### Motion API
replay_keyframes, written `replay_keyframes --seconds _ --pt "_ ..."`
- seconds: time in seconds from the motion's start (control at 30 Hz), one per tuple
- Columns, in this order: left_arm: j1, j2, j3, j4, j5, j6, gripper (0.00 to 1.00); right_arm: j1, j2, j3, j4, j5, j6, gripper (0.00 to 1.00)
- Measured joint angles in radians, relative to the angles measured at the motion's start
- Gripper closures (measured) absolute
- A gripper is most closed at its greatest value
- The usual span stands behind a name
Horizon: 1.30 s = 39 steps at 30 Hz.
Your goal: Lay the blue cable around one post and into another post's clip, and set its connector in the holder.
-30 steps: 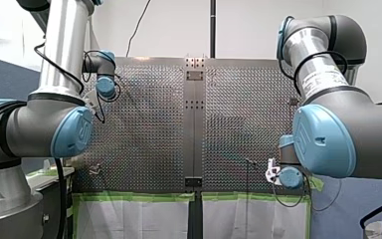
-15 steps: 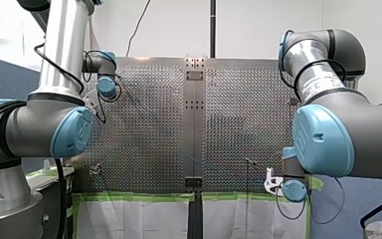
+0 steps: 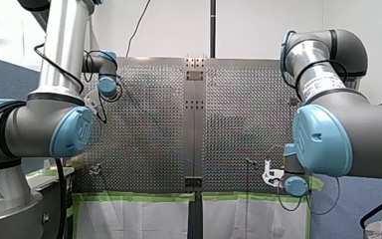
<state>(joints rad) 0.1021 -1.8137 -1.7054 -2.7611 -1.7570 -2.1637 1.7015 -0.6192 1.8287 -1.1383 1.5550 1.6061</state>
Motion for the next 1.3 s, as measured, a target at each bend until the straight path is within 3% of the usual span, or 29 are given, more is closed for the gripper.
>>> replay_keyframes --seconds 0.3,0.47,0.7,0.87,1.03,1.13,1.3 --pt "-0.003 0.0 0.0 0.001 -0.002 0.0 0.0 -0.021 0.004 -0.005 -0.034 -0.081 0.001 1.0" --pt "-0.004 0.0 0.0 0.0 -0.002 -0.001 0.0 -0.038 0.031 -0.026 -0.03 -0.121 -0.006 1.0" --pt "-0.009 0.0 0.0 0.0 -0.012 0.0 0.0 -0.05 0.084 -0.059 -0.008 -0.183 -0.048 1.0" --pt "-0.015 0.0 0.0 0.0 -0.029 -0.001 0.0 -0.057 0.09 -0.064 0.002 -0.222 -0.073 1.0" --pt "-0.019 0.0 0.0 -0.007 -0.036 -0.009 0.0 -0.06 0.088 -0.065 0.016 -0.268 -0.113 1.0" --pt "-0.019 0.0 0.0 -0.009 -0.037 -0.021 0.0 -0.06 0.088 -0.065 0.021 -0.297 -0.124 1.0" --pt "-0.019 0.002 0.0 -0.027 -0.051 -0.048 0.0 -0.061 0.087 -0.065 0.023 -0.341 -0.127 1.0"
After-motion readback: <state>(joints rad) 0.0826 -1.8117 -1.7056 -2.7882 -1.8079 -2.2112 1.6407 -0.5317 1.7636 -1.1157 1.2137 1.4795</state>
